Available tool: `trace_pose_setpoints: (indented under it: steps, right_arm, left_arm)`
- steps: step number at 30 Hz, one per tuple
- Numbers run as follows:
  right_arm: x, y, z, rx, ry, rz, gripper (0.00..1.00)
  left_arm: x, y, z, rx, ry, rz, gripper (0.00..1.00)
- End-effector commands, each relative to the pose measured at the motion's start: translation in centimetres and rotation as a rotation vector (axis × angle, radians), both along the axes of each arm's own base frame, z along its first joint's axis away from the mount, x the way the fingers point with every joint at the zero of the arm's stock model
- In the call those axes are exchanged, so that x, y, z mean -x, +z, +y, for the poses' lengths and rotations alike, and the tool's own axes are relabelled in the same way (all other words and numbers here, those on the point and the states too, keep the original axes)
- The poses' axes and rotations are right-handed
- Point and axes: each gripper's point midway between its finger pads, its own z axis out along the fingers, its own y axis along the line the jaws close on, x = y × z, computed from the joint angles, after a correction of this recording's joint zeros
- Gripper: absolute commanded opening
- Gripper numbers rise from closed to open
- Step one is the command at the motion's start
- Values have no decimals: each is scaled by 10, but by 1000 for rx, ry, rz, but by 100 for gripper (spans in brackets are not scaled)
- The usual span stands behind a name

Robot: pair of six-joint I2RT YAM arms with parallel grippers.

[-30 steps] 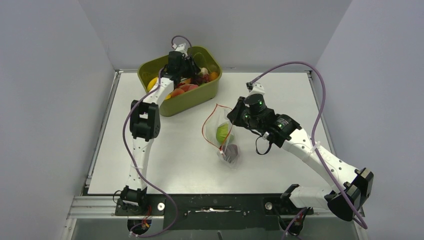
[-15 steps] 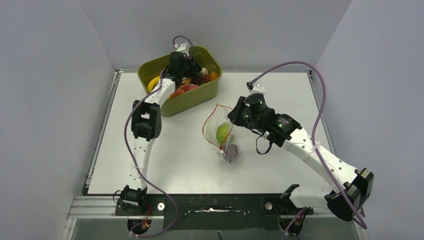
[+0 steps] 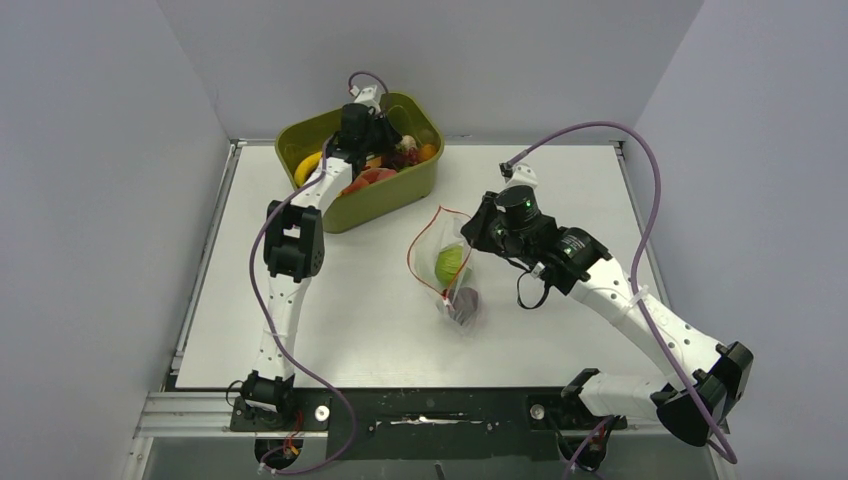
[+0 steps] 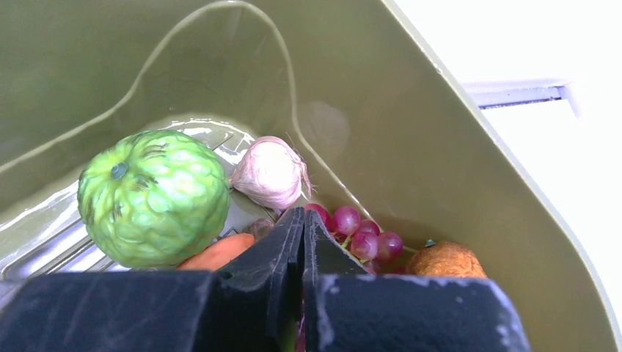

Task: Place the food in the zip-top bag and seal the zipper
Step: Pick up the fake fruit from the bin.

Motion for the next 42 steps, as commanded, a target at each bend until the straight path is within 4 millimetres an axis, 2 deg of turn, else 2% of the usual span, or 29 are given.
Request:
trace_pose_setpoints:
  steps: [1,4,10,14,18,30,42]
  right_arm:
    - [-6,34,-1,-71,-18,-85,0]
    - [-9,37,3,-68,0,-88,0]
    - [-6,45,1,-98,-14,-101,0]
    - [-3,37,-4,-93,-31,-91,0]
    - [-10,30,-16,-32,-89,-87,0]
    - [-8,27,-17,-42,-97,-76,0]
    - [-3,21,-16,-55,-105,-58,0]
  left_arm:
    - [-1,64,6,0,-19,-128,0]
    - [5,84,14,10,-15,-157,0]
    - [15,115,14,27,-19,-203,0]
    - [20,134,16,33,-19,-232,0]
    - [30,152,18,38,-23,-250,0]
    - [71,214,50,-30,61,-333,0]
    - [102,254,69,-54,102,-410,0]
